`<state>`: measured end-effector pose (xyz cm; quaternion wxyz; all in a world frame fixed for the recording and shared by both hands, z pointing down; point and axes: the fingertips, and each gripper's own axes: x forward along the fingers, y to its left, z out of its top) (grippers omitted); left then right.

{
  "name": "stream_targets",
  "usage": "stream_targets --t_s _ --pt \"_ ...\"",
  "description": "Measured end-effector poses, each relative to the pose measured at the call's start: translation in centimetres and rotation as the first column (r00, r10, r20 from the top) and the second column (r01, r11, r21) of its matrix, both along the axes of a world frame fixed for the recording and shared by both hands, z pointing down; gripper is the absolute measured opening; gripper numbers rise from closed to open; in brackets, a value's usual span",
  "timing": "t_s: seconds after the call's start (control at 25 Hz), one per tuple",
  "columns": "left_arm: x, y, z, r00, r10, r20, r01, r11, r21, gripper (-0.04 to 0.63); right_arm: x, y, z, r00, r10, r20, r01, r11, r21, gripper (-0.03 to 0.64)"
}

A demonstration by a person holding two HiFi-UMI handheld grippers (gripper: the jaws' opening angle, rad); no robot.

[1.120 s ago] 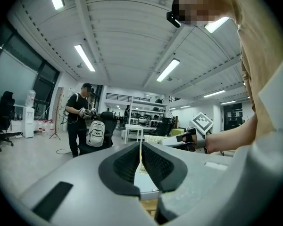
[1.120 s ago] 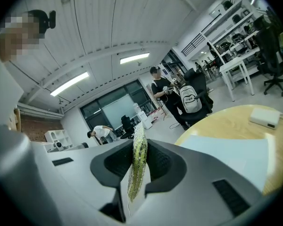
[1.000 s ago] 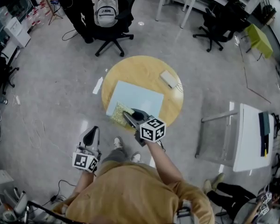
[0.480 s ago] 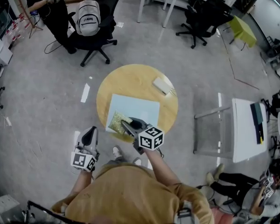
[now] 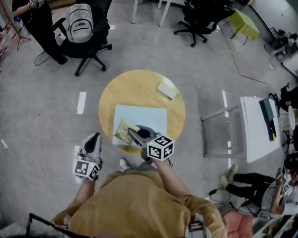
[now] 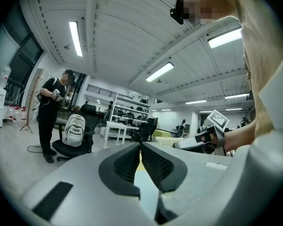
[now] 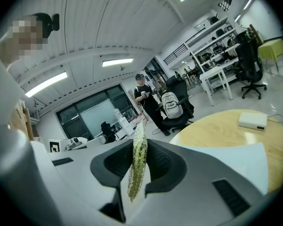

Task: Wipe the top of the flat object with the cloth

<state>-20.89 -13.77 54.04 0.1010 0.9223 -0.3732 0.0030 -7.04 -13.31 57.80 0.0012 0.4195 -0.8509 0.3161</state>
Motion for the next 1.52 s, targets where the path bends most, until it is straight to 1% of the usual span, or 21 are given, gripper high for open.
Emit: stream_targets --t_s 0.24,0.44,0.56,0.68,0.84,1.0,1.08,1.16,1.2,1.28,1.44,1.52 --pt "1.3 0.0 0.0 1.0 -0.007 -0.004 0.007 1.0 0.012 0.015 0.8 -0.5 -0.2 1.0 -0.017 0.003 0.017 1.0 0.021 0.063" --pt "2.5 0.4 -0.3 0.998 -0.069 0.014 0.068 0.997 0.021 0.015 2.2 0.2 0.6 0.998 -0.061 0.005 0.061 0.998 0.01 0.063" --pt "3.1 0.4 -0.5 0.996 -0.084 0.033 0.083 0.996 0.027 0.015 2.1 0.1 1.3 0.996 -0.092 0.01 0.092 0.996 -0.002 0.064" --pt "2.9 0.6 0.1 0.993 -0.111 0.042 0.111 0.994 0.015 0.015 1.5 0.0 2.7 0.992 -0.125 0.017 0.126 0.992 -0.023 0.063" --pt "2.3 1.2 1.1 0.988 -0.144 0.06 0.144 0.989 -0.007 0.015 0.2 -0.4 5.1 0.984 -0.176 0.034 0.178 0.982 -0.057 0.063" --pt "1.2 2.2 1.9 0.979 -0.187 0.085 0.19 0.982 -0.025 0.015 -1.6 -0.7 7.5 0.97 -0.236 0.05 0.24 0.966 -0.097 0.064" --pt "0.6 2.8 2.3 0.974 -0.206 0.098 0.21 0.977 -0.037 0.015 -2.4 -1.0 9.0 0.966 -0.248 0.076 0.256 0.958 -0.131 0.063" --pt "0.0 3.3 2.6 0.969 -0.222 0.107 0.228 0.972 -0.048 0.015 -3.1 -1.5 10.6 0.964 -0.245 0.106 0.26 0.951 -0.168 0.063" --pt "-0.3 3.5 2.8 0.967 -0.23 0.11 0.237 0.97 -0.055 0.015 -3.3 -1.7 11.5 0.964 -0.243 0.105 0.259 0.948 -0.183 0.063" --pt "-0.7 3.9 3.1 0.964 -0.241 0.111 0.249 0.966 -0.066 0.015 -3.8 -2.0 13.2 0.965 -0.249 0.084 0.262 0.942 -0.209 0.063" --pt "-0.6 4.5 3.3 0.962 -0.246 0.115 0.255 0.964 -0.077 0.015 -3.9 -2.1 15.9 0.966 -0.242 0.086 0.256 0.929 -0.266 0.063" --pt "-0.3 4.6 3.3 0.962 -0.246 0.116 0.255 0.964 -0.079 0.015 -3.3 -2.0 16.6 0.968 -0.243 0.058 0.25 0.926 -0.282 0.063"
